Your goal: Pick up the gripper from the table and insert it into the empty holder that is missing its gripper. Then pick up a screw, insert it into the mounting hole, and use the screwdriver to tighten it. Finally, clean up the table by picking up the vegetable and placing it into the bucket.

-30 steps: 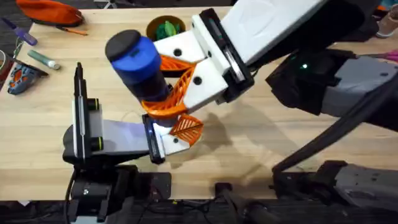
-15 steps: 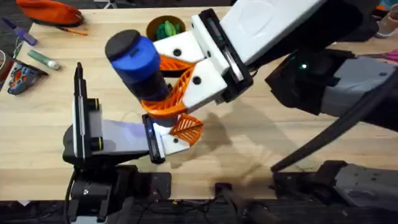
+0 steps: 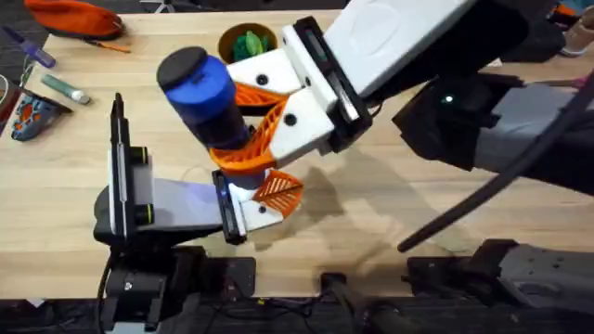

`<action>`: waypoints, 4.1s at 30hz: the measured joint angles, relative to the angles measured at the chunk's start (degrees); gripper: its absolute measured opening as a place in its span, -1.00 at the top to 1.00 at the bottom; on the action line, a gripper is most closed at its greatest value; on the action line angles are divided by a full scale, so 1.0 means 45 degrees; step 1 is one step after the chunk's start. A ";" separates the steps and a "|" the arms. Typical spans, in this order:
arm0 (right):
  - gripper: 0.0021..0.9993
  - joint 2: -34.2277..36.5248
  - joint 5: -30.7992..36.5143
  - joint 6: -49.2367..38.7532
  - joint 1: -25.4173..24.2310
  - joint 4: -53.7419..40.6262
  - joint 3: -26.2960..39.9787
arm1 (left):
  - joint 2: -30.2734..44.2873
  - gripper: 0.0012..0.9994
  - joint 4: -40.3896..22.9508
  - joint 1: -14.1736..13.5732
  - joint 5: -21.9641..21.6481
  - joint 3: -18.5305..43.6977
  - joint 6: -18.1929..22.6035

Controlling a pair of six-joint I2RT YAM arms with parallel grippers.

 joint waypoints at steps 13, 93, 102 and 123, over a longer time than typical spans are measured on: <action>0.96 0.0000 0.0000 -0.0002 0.0000 -0.0198 0.0000 | 0.0003 0.97 0.0000 0.0000 0.0002 0.0000 0.0000; 0.96 0.0665 0.9024 -0.7668 -0.6251 -1.9789 0.6344 | 0.0002 0.97 0.0000 0.0000 -0.0005 0.0000 -0.0005; 0.96 0.0668 1.3705 -1.2866 -0.6067 -2.3286 0.6756 | 0.0003 0.97 0.0000 0.0000 -0.0005 0.0000 -0.0003; 0.96 0.5832 1.5675 -1.8652 -0.6996 -2.3638 0.6706 | 0.0003 0.97 0.0000 0.0000 -0.0005 0.0000 -0.0004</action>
